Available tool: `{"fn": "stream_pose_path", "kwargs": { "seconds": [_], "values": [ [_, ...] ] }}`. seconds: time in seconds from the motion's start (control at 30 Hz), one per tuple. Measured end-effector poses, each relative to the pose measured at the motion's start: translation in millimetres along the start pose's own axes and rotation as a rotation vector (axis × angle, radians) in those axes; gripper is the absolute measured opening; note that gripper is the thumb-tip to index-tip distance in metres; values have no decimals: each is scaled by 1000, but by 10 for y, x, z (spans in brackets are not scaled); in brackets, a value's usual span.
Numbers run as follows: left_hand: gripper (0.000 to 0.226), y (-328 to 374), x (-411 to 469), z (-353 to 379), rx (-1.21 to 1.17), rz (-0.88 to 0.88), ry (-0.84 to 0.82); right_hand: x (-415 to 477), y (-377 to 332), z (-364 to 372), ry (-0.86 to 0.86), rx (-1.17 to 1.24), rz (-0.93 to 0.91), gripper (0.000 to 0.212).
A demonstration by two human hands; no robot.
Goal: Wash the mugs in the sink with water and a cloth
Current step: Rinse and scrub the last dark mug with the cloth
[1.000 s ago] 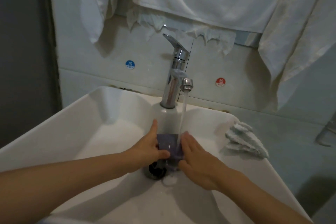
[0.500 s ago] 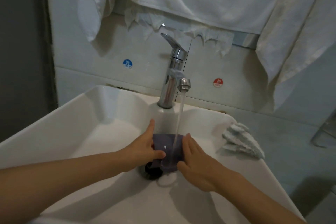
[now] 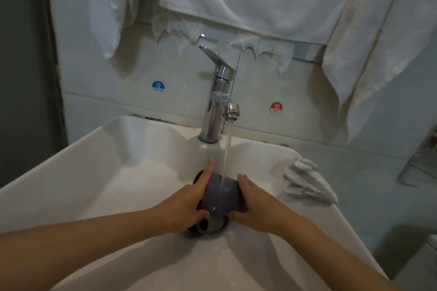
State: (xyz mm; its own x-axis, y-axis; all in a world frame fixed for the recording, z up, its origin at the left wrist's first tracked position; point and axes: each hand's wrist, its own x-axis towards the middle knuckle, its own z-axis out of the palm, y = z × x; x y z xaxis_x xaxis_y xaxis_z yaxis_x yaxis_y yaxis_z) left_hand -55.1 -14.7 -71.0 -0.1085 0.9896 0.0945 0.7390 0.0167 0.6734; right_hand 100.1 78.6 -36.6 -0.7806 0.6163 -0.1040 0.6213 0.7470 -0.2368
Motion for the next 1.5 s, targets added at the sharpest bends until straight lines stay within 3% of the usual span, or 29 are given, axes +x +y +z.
{"fn": "stream_pose_path", "kwargs": {
  "seconds": [0.1,0.2,0.33,0.43,0.53,0.7,0.8,0.9,0.97,1.07,1.13,1.27,1.4,1.5],
  "values": [
    [107,42,-8,16,-34,-12,-10,50,81,17,30,15,-54,92],
    [111,62,14,-23,-250,-109,19,83,124,38,94,12,-83,84],
    [90,29,12,-39,-445,-137,54,64,105,58,142,-56,-107,77],
    [72,52,1,-12,-459,-95,59,31,-122,128,198,-219,-291,68],
    [55,58,-17,-9,-482,-102,35,0,-360,219,157,-165,-435,75],
    [87,31,2,4,-491,-192,80,37,-103,119,251,-231,-279,67],
    [88,55,12,20,-477,-184,81,5,-74,100,239,-269,-242,73],
    [87,69,-10,11,-528,-161,55,-43,-242,159,263,-199,-399,67],
    [88,79,-28,-7,-593,-173,56,-9,-292,172,229,-153,-435,72],
    [89,55,-6,-40,-691,-238,106,97,-70,101,159,-221,-282,86],
    [87,76,7,-50,-678,-246,106,99,110,42,71,-93,-164,88],
    [86,105,37,-63,-687,-266,117,124,250,12,21,135,-120,85],
    [104,109,0,-133,-491,-193,16,178,320,-9,-40,437,24,70],
    [72,126,-38,-112,-510,-163,6,169,348,6,-95,587,28,62]
  ]
}}
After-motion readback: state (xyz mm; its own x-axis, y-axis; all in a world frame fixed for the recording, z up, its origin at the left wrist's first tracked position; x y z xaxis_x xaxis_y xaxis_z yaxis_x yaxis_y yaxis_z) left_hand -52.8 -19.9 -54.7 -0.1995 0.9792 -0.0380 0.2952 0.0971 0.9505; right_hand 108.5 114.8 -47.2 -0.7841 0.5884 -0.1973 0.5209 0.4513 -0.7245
